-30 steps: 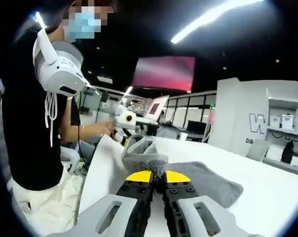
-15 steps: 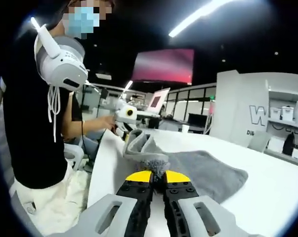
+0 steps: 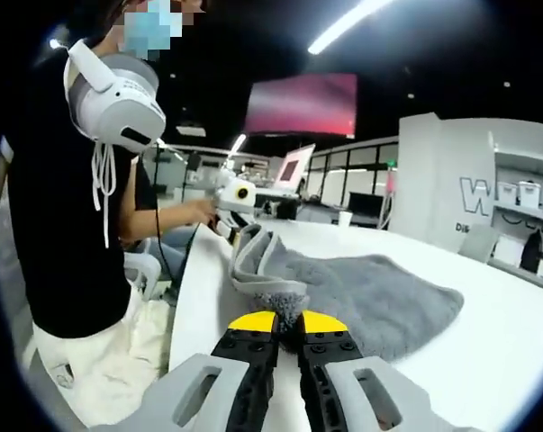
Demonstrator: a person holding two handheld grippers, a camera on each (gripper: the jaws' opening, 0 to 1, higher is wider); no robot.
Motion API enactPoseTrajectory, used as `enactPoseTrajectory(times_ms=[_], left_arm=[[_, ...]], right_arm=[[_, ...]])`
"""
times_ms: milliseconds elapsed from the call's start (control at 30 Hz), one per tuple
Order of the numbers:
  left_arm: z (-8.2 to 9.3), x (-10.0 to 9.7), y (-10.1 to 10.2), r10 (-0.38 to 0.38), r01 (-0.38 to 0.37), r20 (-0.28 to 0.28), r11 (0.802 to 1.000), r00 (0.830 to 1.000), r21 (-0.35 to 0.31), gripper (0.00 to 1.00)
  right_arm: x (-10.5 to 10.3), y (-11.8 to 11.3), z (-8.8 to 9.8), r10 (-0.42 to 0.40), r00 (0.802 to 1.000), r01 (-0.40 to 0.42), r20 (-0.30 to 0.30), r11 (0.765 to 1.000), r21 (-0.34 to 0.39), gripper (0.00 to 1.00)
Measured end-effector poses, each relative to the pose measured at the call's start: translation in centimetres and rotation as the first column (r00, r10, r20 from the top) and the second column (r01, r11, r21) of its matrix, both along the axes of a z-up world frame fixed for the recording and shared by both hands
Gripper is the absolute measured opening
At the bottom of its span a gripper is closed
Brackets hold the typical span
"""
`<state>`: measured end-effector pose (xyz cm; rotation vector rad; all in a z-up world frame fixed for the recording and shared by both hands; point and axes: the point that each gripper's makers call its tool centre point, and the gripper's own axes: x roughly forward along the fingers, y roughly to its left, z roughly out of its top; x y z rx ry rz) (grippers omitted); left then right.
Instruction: Open the folded towel by lifting each exposed corner and separating the folded layers until the towel lies flat within the target outline without major curled edges
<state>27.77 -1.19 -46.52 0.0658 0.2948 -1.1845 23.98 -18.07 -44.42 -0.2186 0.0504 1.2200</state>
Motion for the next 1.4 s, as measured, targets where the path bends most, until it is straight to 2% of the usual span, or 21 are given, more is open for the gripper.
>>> enactPoseTrajectory(times_ms=[167, 433, 667, 733, 867, 1100, 1300, 1400], left_arm=[[-0.2, -0.1, 0.1, 0.002, -0.002, -0.011, 1.0, 1.0, 0.003, 0.09], [-0.4, -0.3, 0.4, -0.001, 0.001, -0.031, 1.0, 1.0, 0.0, 0.1], [-0.3, -0.8, 0.6, -0.005, 0.006, -0.021, 1.0, 1.0, 0.025, 0.13], [-0.4, -1.0, 0.9, -0.005, 0.005, -0.025, 1.0, 1.0, 0.029, 0.15], [-0.3, -1.2, 1.6, 0.007, -0.007, -0.042, 1.0, 0.999, 0.015, 0.16], [-0.3, -1.3, 3.2, 0.033, -0.031, -0.031, 0.999, 0.999, 0.041, 0.18], [0.2, -0.9, 3.6, 0.056, -0.056, -0.024, 0.998, 0.998, 0.024, 0.19], [1.4, -1.1, 3.4, 0.045, -0.047, -0.035, 0.998, 0.998, -0.05, 0.18]], right_arm=[[-0.1, -0.2, -0.9, -0.011, 0.999, 0.011, -0.035, 1.0, -0.02, 0.04], [-0.5, -0.6, -0.8, -0.015, 0.999, 0.015, -0.051, 1.0, -0.012, 0.05], [-0.7, -0.7, -1.2, -0.013, 0.998, 0.011, -0.061, 0.999, -0.035, 0.06], [-0.8, -0.8, -1.3, -0.017, 0.997, 0.015, -0.081, 0.999, -0.029, 0.06], [-0.9, -1.1, -0.8, -0.021, 0.996, 0.02, -0.087, 1.0, -0.016, 0.06], [-1.2, -1.4, 0.0, -0.014, 0.997, 0.012, -0.073, 1.0, -0.021, 0.06], [-1.2, -1.7, 0.5, -0.019, 0.998, 0.017, -0.061, 1.0, -0.024, 0.05], [-1.3, -1.6, 0.9, -0.02, 0.998, 0.019, -0.051, 1.0, -0.025, 0.05]])
